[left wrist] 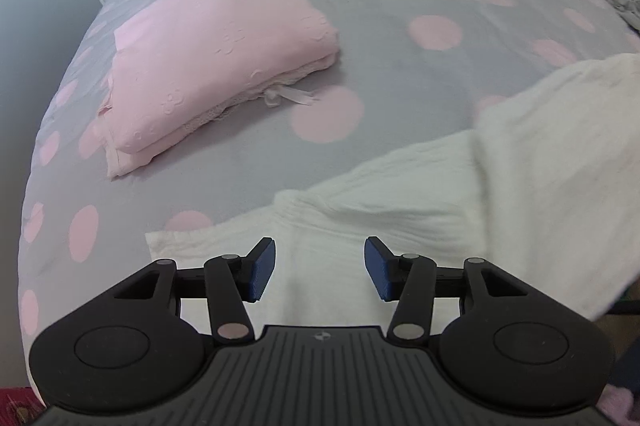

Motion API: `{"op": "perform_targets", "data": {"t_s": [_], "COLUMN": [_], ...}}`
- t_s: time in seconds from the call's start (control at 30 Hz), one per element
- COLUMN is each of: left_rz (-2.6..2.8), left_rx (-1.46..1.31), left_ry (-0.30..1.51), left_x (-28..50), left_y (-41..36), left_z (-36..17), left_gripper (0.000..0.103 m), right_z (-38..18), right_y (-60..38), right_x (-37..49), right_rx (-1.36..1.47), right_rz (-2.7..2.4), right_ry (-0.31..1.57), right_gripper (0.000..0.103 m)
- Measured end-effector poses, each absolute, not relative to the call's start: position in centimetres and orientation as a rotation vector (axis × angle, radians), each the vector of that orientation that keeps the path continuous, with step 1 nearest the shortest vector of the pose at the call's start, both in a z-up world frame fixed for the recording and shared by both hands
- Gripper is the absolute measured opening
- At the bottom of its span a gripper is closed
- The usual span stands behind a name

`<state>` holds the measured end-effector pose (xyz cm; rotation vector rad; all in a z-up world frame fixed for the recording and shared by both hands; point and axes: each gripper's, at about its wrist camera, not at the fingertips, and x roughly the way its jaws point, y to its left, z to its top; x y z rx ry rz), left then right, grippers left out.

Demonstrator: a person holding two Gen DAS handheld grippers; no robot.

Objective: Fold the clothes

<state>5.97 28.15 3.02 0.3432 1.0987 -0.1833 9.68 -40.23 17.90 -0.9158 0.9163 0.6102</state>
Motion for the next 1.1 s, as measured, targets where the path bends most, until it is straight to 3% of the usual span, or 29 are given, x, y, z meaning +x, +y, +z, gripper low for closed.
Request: {"op": "perform_targets", "data": {"t_s": [0.23,0.37,0.4,0.43,0.93,1.1], "left_rz": [-0.161,-0.171,-0.181,-0.191,0.264,0.351], "left_rx": [0.290,0.274,0.294,0.297,0.204,0.242], "left_ry": [1.172,1.175,1.164,1.157,1.039,1.069], "left_x": [7.6,7.1,6.8,6.4,3.1,3.6], "left_y": [29.9,30.1,29.8,29.8,36.5,37.8], "left_z": [-0.5,-1.0,-0.8,-0.6,4.7,3.8], "left_gripper": [0.046,0.025,0.008,0.000,0.000,0.000], "right_z": [15.1,14.3,14.2,14.1,13.5,13.2], "right_y": [-38.2,-37.7,-37.5,-37.4,-36.9,-36.8], "right_x": [10.0,10.7,10.6,10.6,10.6,10.6], "right_rx": [-0.985,-1.005,-1.010,-1.017,-1.030,-1.034], "right_rz": [0.644,0.648,0.650,0.654,0.677,0.677], "right_ry": [0.929,0.940,0.942,0.941,0.920,0.920], "right_gripper": [0.056,0.056,0.056,0.056,0.056,0.056]}}
